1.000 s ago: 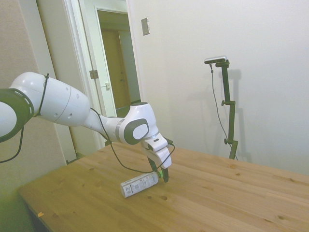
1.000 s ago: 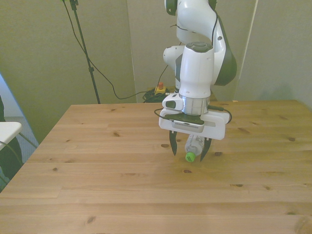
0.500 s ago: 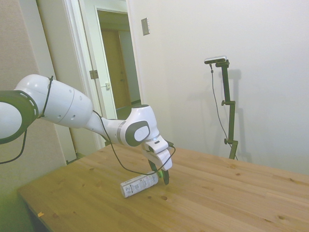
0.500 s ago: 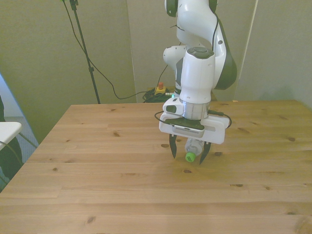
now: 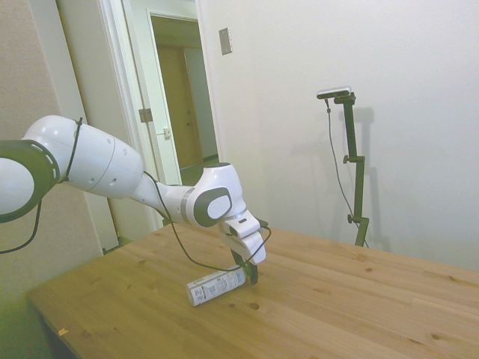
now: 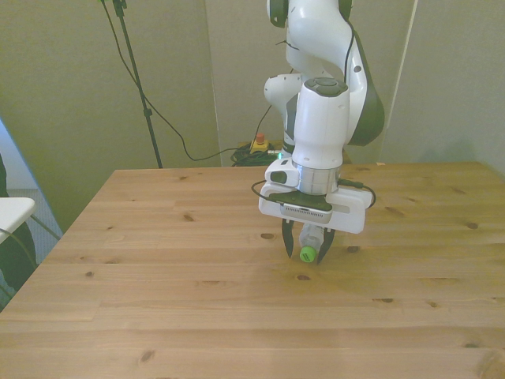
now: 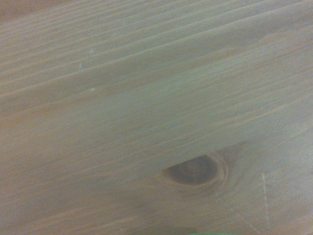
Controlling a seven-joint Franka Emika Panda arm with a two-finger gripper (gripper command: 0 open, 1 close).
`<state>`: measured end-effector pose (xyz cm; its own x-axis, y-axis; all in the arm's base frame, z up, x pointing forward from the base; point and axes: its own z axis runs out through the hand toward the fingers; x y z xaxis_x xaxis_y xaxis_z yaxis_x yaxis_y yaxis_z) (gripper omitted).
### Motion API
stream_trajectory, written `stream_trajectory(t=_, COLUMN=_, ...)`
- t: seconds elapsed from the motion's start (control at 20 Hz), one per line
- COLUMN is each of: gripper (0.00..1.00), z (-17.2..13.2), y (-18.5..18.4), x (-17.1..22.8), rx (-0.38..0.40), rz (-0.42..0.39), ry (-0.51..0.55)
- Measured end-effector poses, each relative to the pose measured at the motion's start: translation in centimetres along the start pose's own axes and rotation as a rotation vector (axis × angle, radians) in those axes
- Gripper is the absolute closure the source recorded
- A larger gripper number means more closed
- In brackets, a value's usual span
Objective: Stand the water bottle
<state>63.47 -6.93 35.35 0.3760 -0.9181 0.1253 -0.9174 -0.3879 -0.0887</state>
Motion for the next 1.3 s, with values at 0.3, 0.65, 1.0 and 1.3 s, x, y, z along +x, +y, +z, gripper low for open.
stream_trajectory(t=0.3, gripper=1.00, z=-0.1, y=0.0, x=0.0, rx=-0.006, rz=0.006, ry=-0.003)
stream_trajectory(t=0.65, gripper=1.00, z=-0.9, y=0.0, x=-0.1, rx=-0.037, rz=0.030, ry=-0.037)
stream_trajectory(t=1.0, gripper=1.00, z=-8.2, y=-1.0, x=-1.2, rx=0.069, rz=0.102, ry=0.034)
stream_trajectory(t=1.3, gripper=1.00, z=-14.5, y=0.0, x=-1.2, rx=0.196, rz=0.217, ry=0.247)
